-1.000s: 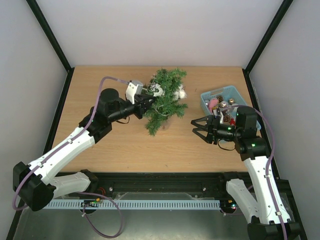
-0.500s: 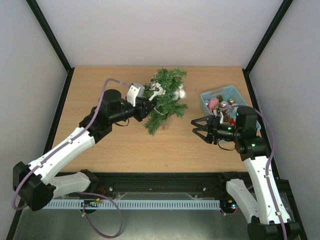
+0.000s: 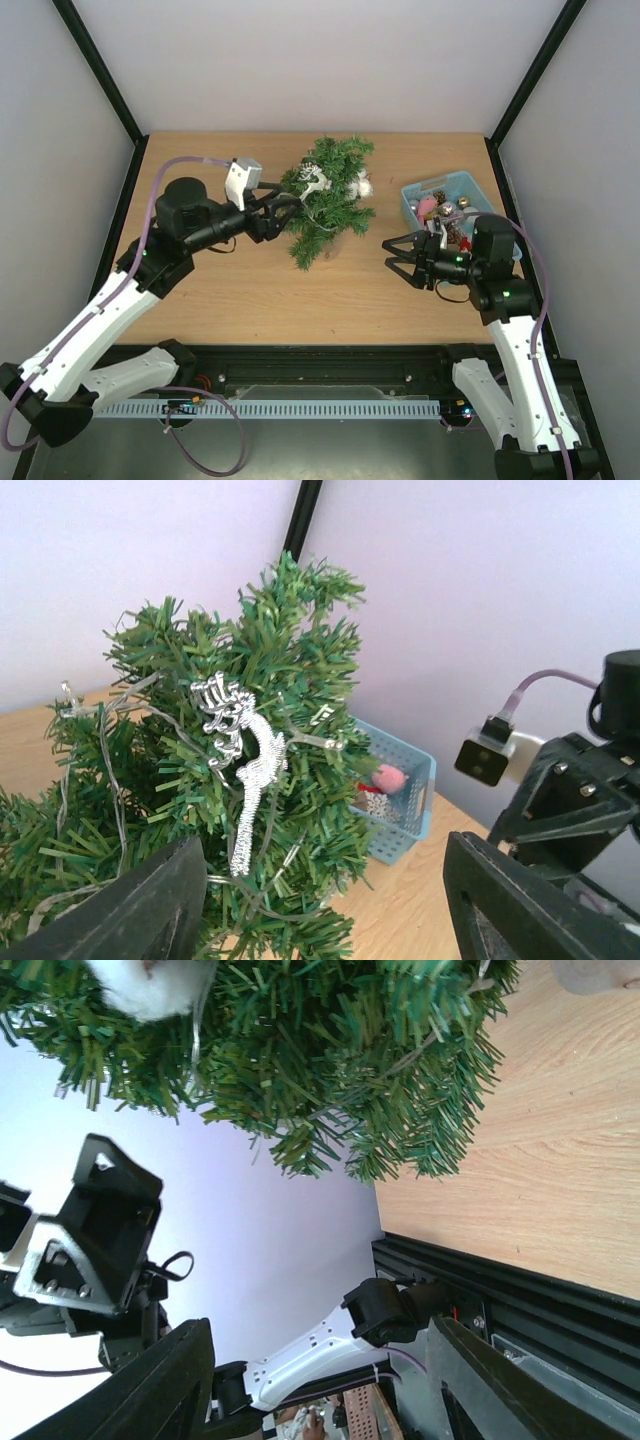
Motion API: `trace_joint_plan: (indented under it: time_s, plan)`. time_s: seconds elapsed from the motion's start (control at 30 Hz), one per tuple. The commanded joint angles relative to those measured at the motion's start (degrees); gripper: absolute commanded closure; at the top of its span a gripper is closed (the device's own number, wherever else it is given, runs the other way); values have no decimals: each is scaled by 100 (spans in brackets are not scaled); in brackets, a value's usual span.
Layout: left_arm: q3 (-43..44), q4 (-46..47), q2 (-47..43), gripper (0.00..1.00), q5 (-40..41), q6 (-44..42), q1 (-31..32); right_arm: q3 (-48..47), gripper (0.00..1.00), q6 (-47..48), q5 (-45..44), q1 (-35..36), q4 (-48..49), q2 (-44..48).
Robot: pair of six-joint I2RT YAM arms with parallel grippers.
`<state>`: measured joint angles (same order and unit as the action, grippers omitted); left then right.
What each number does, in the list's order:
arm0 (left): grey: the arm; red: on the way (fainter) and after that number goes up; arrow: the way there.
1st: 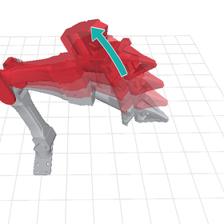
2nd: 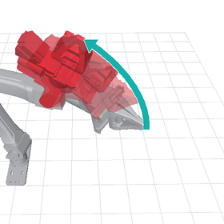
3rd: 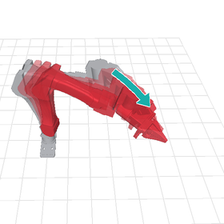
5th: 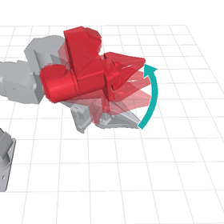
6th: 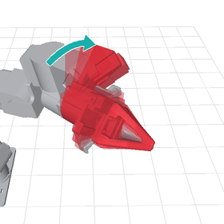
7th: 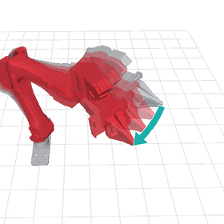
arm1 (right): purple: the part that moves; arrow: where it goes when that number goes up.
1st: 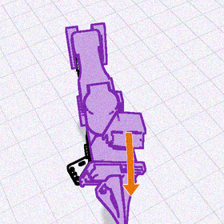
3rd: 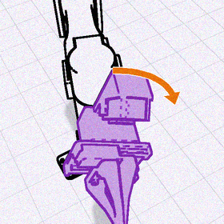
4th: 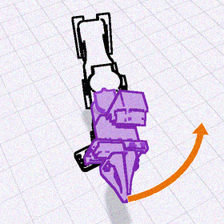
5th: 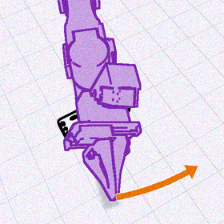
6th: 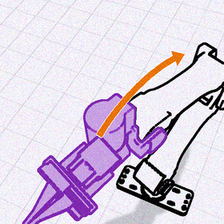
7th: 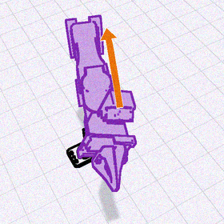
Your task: Decorate the small christmas tree
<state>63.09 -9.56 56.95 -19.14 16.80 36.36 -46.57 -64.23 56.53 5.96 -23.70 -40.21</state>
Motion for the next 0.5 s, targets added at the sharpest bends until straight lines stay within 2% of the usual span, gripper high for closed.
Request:
trace_joint_plan:
  time_s: [0.0,0.07,0.13,0.17,0.2,0.3,0.47]
  plan:
    - [364,-650,-292,27,53,74,12,248,39,-14,75,-17,109,167]
    - [416,-943,-500,20,234,214,12,283,35,106,38,-16,-18,255]
    - [423,-1326,-730,12,413,412,16,333,27,230,-67,-23,-229,383]
    - [411,-1482,-853,3,460,521,12,406,20,242,-98,-16,-277,468]
    - [399,-1657,-946,1,471,611,14,504,13,232,-117,-20,-316,573]
    - [329,-2146,-1229,0,584,957,16,834,1,205,-195,-18,-456,927]
    - [136,-3070,-1767,0,1065,1543,12,1244,1,348,-379,-20,-833,1463]
